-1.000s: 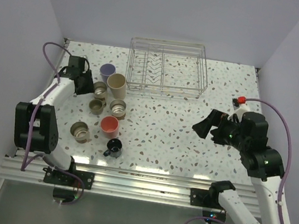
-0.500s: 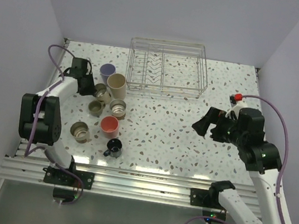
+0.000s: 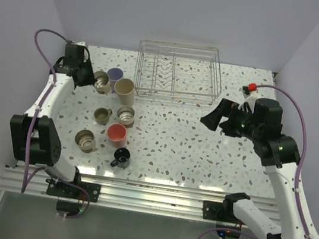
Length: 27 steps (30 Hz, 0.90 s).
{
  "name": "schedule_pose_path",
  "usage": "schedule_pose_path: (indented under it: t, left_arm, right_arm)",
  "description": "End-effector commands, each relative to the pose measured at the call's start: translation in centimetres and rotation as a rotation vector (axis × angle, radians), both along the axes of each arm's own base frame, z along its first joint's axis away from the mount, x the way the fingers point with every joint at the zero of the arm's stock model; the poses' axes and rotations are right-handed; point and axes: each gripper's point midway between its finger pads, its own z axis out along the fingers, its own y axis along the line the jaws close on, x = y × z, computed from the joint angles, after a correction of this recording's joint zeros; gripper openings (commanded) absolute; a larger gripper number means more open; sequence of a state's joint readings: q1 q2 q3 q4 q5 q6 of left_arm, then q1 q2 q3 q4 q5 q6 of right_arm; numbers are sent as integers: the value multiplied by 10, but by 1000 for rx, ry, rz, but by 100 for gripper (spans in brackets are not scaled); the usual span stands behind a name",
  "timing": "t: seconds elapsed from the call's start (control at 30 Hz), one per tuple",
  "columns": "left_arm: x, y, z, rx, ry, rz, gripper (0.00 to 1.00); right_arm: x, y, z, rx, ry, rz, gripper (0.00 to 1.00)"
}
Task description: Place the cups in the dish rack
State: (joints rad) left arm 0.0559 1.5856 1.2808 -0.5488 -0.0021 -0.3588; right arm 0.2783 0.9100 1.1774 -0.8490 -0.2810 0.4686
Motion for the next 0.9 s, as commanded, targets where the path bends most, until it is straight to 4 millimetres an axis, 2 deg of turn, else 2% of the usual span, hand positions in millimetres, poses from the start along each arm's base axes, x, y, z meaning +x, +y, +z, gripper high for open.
schedule_pose_path:
  t: [0.0,0.03,0.07,0.1,0.13,0.2,0.23,0.27,0.3,0.33,0.37,0.4,0.43,0.47,0.53,0.6,0.67,0.7,0.87]
  left_arm:
    - [1,-2,90,-48,-204,18,0]
    - [-4,-8,107,-74,-247,1,0]
    - [-6,-13,117,-98,-274,-6,0]
    - [-8,-17,127,-131,-299,-1,0]
    - [-15,-22,146,-157,-353,-12,0]
    - [-22,-30,160,-218,-399,-4,0]
    - [-24,-34,181,-245,-477,-15,0]
    - [-28,-48,183,-309,-491,-69,0]
    - [-32,-57,196,-376,-532,-79,0]
    - [-28,-66,217,-423,-618,-119,0]
    - [-33,-84,213,-511,-617,-202,0]
    - [-37,-96,223,-621,-633,-219,0]
    - [-43,-112,255,-681,-750,-339,0]
    - [-47,-120,251,-739,-758,-368,0]
    - [-57,-136,277,-845,-835,-451,0]
    - [-60,-148,284,-913,-840,-489,0]
    - [-69,-166,300,-971,-872,-559,0]
    - [-73,-176,309,-993,-907,-608,0]
    - [-85,-193,333,-1115,-966,-682,0]
  right_arm:
    - [20,30,61,140,-128,92,99]
    - [25,35,68,173,-120,96,99]
    - [28,41,86,206,-143,112,99]
    - [38,52,91,244,-131,149,98]
    - [40,59,102,299,-117,159,99]
    - [51,77,129,398,-145,227,98]
    - [54,83,141,474,-126,224,99]
    - [59,89,150,518,-128,236,99]
    - [69,96,165,572,-175,269,99]
    - [74,102,171,632,-144,263,99]
    - [78,106,178,663,-152,272,99]
    - [82,110,190,694,-187,291,99]
    - [92,119,186,726,-138,290,98]
    - [93,124,200,749,-174,316,99]
    - [100,141,206,787,-155,340,99]
    - [103,154,214,815,-168,369,99]
    - [108,171,218,838,-157,389,99]
    - [107,178,218,846,-143,397,99]
    - [120,194,207,841,-113,380,99]
